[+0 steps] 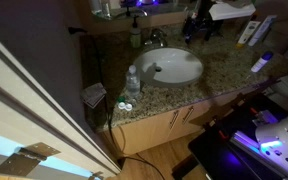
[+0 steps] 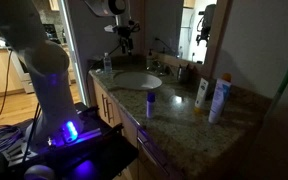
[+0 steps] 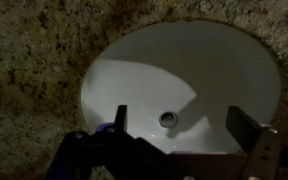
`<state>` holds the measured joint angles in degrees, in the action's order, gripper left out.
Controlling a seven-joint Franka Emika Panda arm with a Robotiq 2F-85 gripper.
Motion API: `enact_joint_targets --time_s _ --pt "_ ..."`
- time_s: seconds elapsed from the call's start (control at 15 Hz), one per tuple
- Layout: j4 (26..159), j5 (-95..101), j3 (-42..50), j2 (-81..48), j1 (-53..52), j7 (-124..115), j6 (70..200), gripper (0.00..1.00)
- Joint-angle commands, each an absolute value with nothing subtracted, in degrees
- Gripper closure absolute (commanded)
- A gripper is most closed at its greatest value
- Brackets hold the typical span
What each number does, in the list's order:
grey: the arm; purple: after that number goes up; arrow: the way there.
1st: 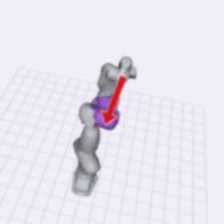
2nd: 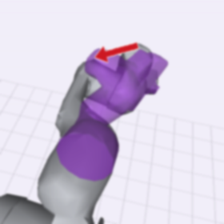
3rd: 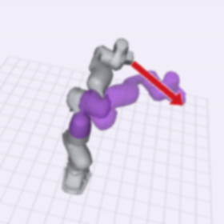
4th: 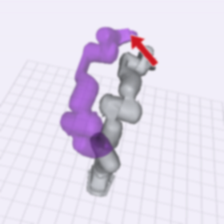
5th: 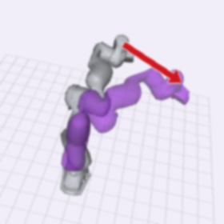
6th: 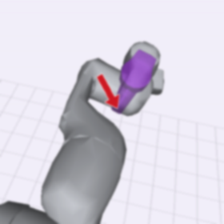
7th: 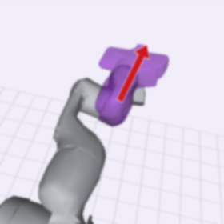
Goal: Pick the toothpaste from the silver cup and put it next to the sink
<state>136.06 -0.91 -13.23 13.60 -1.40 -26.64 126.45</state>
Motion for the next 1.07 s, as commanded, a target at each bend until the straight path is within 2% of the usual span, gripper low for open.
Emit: enact_joint_targets --time_s 0.0,0.2,0.6,0.67,1.0 --pt "136.0 -0.6 -12.1 13.5 -2.5 -26.9 126.3 0.0" --pt "136.7 0.9 -11.4 12.2 -2.9 -21.4 127.0 0.0" --pt "130.9 0.2 0.5 10.5 2.7 -6.5 128.4 0.0" --pt "133.7 -0.1 -1.6 12.3 0.7 -9.2 127.0 0.0" --pt "133.0 0.0 1.1 11.8 1.9 -3.2 127.6 0.0"
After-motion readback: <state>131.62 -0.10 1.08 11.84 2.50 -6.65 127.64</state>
